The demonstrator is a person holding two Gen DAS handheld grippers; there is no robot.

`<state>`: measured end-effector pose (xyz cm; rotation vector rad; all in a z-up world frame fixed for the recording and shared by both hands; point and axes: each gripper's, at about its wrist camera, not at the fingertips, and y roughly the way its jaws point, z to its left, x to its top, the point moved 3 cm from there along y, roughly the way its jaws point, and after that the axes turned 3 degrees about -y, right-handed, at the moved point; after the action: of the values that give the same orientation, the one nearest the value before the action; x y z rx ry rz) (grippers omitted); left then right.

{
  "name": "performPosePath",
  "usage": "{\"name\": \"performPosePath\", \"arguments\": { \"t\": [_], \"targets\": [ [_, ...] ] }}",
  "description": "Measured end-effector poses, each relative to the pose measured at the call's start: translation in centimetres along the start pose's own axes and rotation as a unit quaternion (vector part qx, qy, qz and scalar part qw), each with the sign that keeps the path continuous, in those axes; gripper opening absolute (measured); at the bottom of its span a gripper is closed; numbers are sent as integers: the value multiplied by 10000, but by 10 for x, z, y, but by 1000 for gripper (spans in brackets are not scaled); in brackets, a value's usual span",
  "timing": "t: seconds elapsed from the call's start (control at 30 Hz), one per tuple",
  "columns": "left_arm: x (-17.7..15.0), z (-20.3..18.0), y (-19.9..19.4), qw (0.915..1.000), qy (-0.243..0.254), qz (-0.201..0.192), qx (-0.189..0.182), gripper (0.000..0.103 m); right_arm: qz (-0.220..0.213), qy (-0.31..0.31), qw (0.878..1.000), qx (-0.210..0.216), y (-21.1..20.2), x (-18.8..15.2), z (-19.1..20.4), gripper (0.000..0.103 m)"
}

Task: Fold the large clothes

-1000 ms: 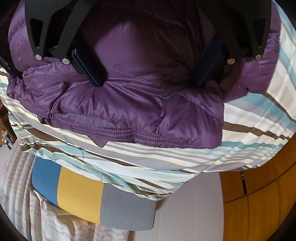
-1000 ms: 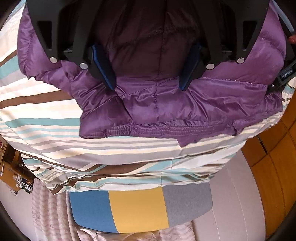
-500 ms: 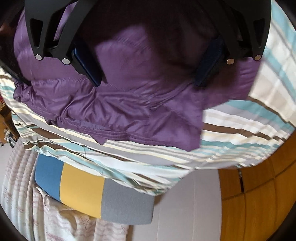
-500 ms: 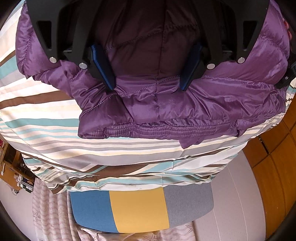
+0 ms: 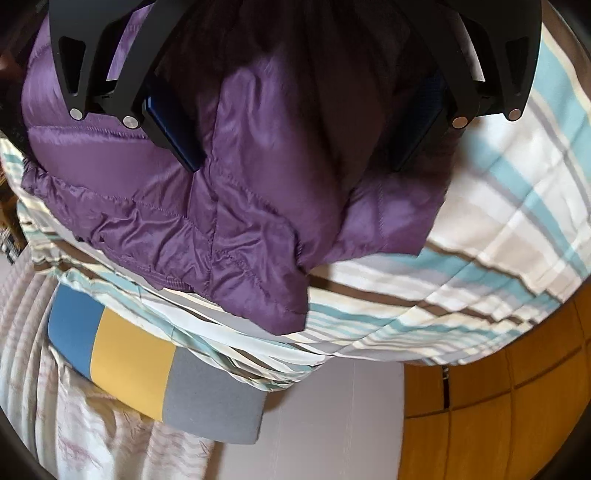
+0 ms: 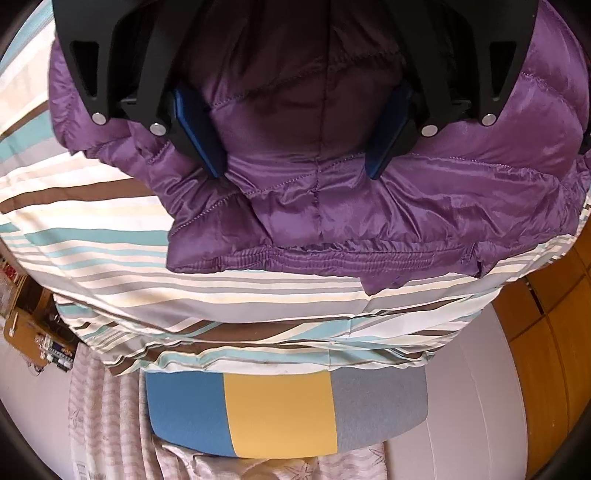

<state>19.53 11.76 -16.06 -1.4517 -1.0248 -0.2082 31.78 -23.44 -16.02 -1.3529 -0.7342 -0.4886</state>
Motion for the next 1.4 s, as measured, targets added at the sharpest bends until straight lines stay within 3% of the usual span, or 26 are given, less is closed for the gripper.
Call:
{"name": "performPosePath", "arguments": {
  "t": [0.07,0.3,0.43,0.53,0.67,0.83,1.0,1.17,1.3,1.4],
  "targets": [
    [-7,6,-9,10000,-48,-48,-14,100,-70,-31,9999,-124,-4,0,0,89],
    [-26,21,-38,9998,76,-200,-40,100,-79,-71,9997,-232,-5,0,0,89],
    [-34,39,-43,9992,-348,-194,-16,100,-63,-84,9996,-256,-4,0,0,90],
    [-45,54,-40,9960,-855,-10,-248,100,-45,-87,9996,-254,-4,-1,0,90],
    [-54,49,-45,9961,-822,57,-301,100,-15,-100,9996,-267,-3,0,0,91],
    [-73,39,-64,9917,-960,151,-838,100,66,-130,9995,-269,-4,0,0,91],
    [-85,30,-67,9935,-770,180,-822,100,55,-229,9994,-245,-18,-5,2,91],
    [-92,20,-74,9827,-1007,305,-1524,100,-235,-292,9993,75,-56,-21,9,91],
    [-92,14,-73,9802,-1007,275,-1683,96,-358,-143,9977,563,-87,-39,15,90],
    [-86,23,-66,9736,-1422,195,-1776,88,-439,-163,9951,872,-108,-50,27,79]
  ]
}}
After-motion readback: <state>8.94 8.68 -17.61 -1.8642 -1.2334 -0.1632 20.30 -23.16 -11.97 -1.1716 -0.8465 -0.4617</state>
